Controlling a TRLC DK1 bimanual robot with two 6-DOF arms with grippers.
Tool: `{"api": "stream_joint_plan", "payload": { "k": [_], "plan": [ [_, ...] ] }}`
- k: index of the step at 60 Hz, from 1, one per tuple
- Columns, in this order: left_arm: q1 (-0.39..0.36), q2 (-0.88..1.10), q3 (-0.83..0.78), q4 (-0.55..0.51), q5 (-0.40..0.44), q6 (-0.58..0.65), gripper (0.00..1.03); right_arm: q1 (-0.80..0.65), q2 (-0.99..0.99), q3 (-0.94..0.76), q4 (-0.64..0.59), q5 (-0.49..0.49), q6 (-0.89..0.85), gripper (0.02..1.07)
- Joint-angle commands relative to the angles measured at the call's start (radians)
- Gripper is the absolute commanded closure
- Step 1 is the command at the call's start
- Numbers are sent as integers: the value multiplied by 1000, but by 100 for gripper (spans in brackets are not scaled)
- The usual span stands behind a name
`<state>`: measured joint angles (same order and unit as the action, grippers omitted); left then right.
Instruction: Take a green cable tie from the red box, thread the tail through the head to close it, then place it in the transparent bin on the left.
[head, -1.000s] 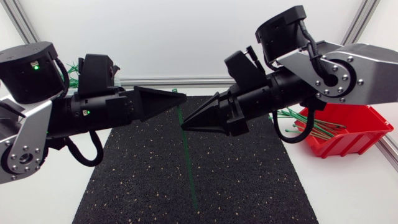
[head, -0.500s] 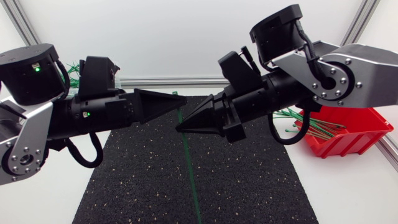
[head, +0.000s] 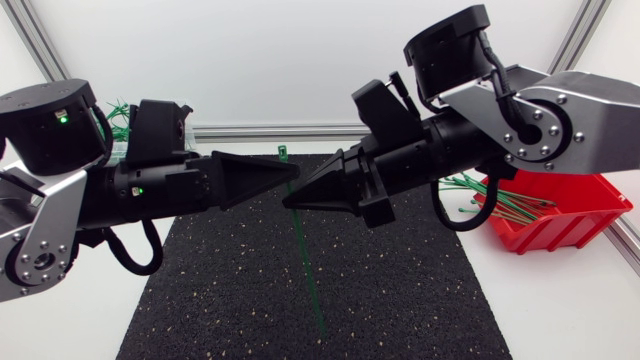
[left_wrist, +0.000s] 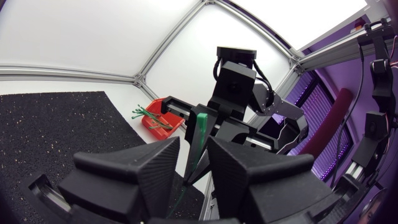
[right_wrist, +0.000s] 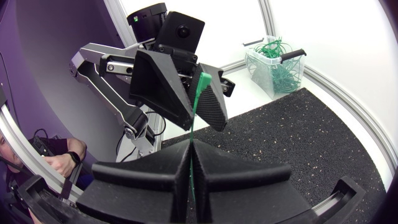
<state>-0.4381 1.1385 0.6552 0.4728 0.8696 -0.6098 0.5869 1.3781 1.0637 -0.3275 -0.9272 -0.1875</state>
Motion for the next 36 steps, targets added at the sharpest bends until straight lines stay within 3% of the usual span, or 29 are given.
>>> {"api": "stream_joint_plan", "payload": {
  "k": [1, 29, 36],
  "plan": [
    [13, -17, -23, 13, 17, -15, 49, -10, -17, -30, 21, 1, -1, 102],
    [35, -19, -20, 17, 42, -24, 50, -32, 21, -31, 48, 4, 14, 102],
    [30, -11, -12, 17, 49, -25, 62, -29, 32, -31, 50, 4, 14, 102]
  ]
}}
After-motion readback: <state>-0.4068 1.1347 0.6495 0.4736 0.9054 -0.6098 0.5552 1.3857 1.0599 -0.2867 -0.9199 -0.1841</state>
